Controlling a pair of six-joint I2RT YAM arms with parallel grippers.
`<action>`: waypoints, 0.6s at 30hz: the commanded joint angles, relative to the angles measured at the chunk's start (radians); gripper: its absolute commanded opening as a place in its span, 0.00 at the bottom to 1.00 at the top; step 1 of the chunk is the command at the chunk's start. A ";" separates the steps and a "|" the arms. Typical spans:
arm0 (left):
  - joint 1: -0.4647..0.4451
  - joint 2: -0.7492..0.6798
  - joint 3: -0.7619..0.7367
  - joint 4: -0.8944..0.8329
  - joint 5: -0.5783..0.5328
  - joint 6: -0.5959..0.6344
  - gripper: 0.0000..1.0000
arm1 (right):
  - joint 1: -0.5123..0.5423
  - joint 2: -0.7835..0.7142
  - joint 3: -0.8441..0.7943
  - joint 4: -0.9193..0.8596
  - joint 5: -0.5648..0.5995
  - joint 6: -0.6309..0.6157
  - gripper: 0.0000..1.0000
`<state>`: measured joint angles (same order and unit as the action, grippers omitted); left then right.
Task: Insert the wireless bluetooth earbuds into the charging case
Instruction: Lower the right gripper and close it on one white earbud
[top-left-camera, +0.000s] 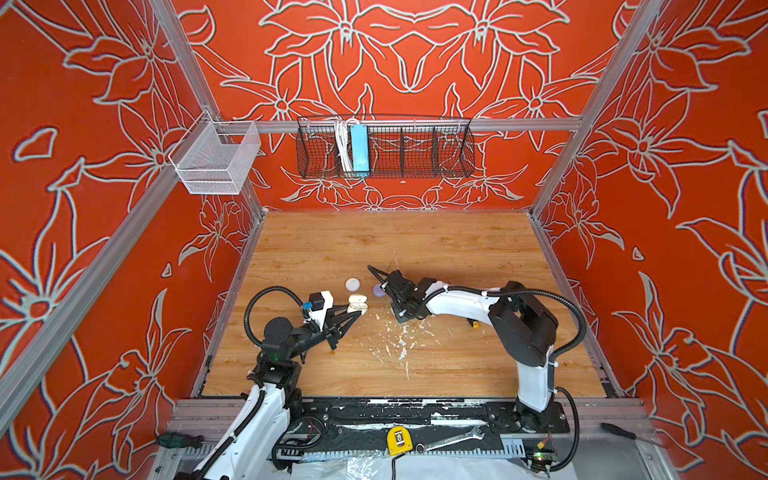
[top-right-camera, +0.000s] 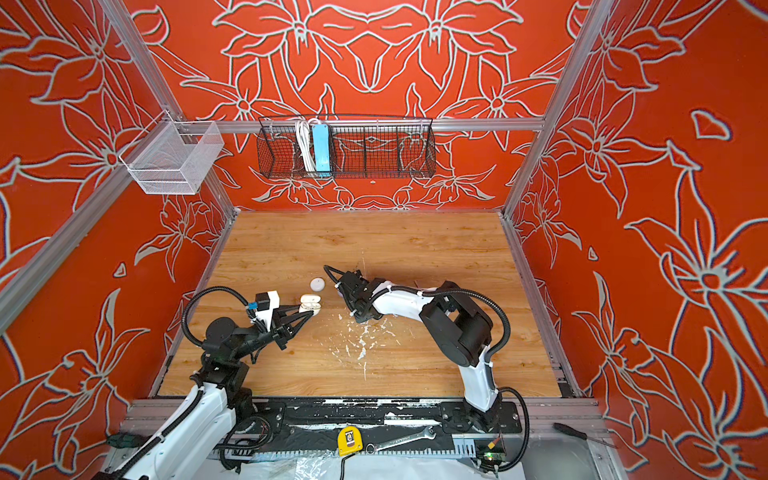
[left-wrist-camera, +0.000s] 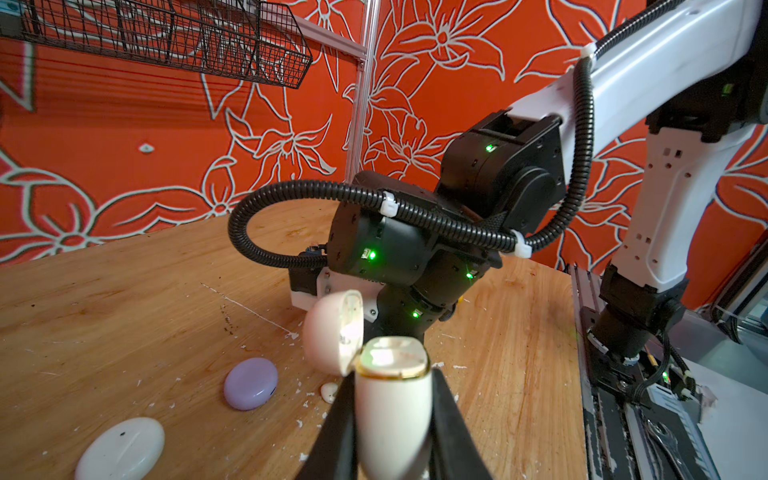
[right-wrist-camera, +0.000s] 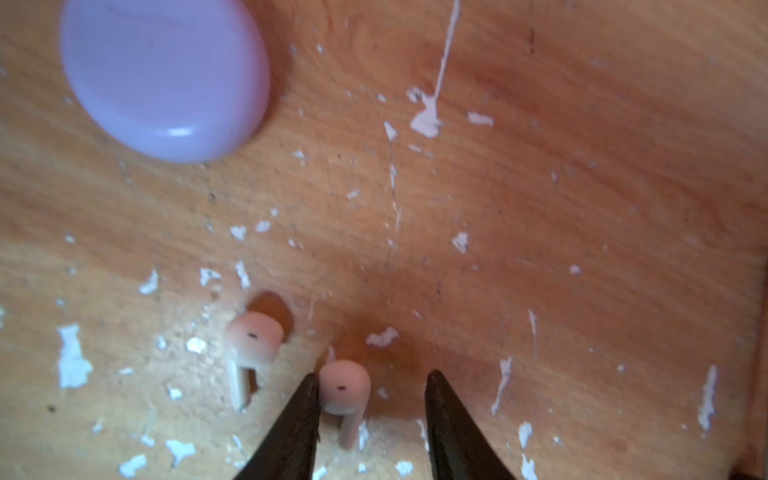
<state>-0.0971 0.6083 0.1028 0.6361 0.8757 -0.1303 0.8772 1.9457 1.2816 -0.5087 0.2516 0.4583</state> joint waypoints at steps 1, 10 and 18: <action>0.005 -0.017 -0.009 0.014 0.000 0.004 0.00 | 0.008 -0.031 -0.038 -0.028 0.020 0.031 0.44; 0.005 -0.021 -0.009 0.011 -0.004 0.006 0.00 | 0.004 -0.001 -0.018 0.026 -0.041 0.028 0.44; 0.005 -0.031 -0.011 0.007 -0.006 0.008 0.00 | -0.012 0.010 -0.038 0.058 -0.056 0.040 0.41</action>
<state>-0.0971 0.5888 0.1024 0.6285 0.8719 -0.1303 0.8726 1.9347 1.2583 -0.4606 0.2134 0.4675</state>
